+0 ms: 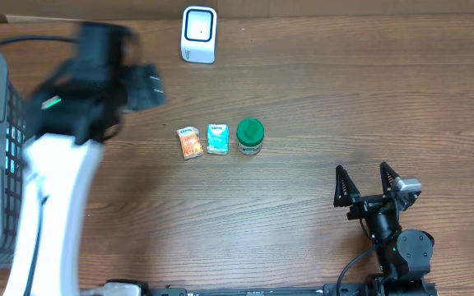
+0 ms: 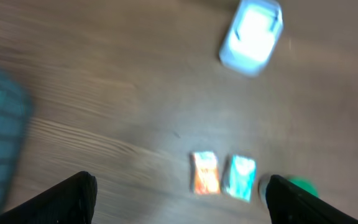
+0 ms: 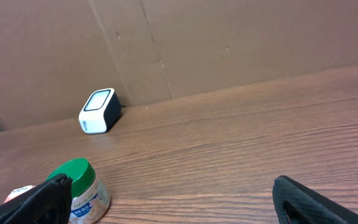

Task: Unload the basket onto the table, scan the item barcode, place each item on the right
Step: 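Place the orange tissue pack left of the teal pack, then reach into the basket and grasp the clear plastic bag, then carry the clear bag to the table and drop it beside the packs, then move the left gripper into the basket and grasp the mint-green wipes pack, then place the mint-green wipes pack on the table left of the bag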

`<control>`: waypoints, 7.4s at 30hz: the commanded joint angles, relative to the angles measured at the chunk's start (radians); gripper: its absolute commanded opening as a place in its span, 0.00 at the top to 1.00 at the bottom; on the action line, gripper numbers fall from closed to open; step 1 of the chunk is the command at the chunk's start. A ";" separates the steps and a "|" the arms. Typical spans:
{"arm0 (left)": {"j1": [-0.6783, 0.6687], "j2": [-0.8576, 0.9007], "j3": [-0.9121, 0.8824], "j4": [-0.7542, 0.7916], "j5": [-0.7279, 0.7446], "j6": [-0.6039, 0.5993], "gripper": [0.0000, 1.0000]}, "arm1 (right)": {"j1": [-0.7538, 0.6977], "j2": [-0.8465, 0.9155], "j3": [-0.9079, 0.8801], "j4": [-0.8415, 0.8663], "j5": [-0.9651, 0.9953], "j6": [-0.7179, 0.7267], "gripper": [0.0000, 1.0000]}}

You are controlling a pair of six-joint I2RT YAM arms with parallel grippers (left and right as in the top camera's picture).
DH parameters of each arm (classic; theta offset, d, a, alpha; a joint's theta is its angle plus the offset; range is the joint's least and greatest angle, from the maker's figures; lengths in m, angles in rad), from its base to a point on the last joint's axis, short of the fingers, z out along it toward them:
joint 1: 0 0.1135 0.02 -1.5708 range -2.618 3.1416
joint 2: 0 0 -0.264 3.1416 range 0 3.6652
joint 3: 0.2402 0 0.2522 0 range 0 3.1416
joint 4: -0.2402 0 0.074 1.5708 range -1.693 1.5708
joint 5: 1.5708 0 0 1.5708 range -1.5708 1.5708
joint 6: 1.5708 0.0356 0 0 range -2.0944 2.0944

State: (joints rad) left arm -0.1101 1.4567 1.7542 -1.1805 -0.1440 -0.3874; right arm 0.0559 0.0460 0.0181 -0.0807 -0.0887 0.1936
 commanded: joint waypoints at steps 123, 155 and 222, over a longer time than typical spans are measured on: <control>-0.264 0.208 -0.690 0.549 -0.953 0.079 0.96 | 0.006 -0.002 -0.010 0.004 0.008 -0.004 0.00; -0.195 -0.128 -0.341 0.476 -0.307 0.099 0.00 | 0.006 -0.002 -0.010 0.004 0.008 -0.004 0.00; 0.888 0.553 -0.298 0.585 0.124 0.500 0.96 | 0.006 -0.002 -0.010 0.004 0.008 -0.004 0.00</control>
State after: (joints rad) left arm 0.7734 2.0144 1.4475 -0.5533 0.0521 0.2165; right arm 0.0563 0.0486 0.0181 -0.0803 -0.0883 0.1936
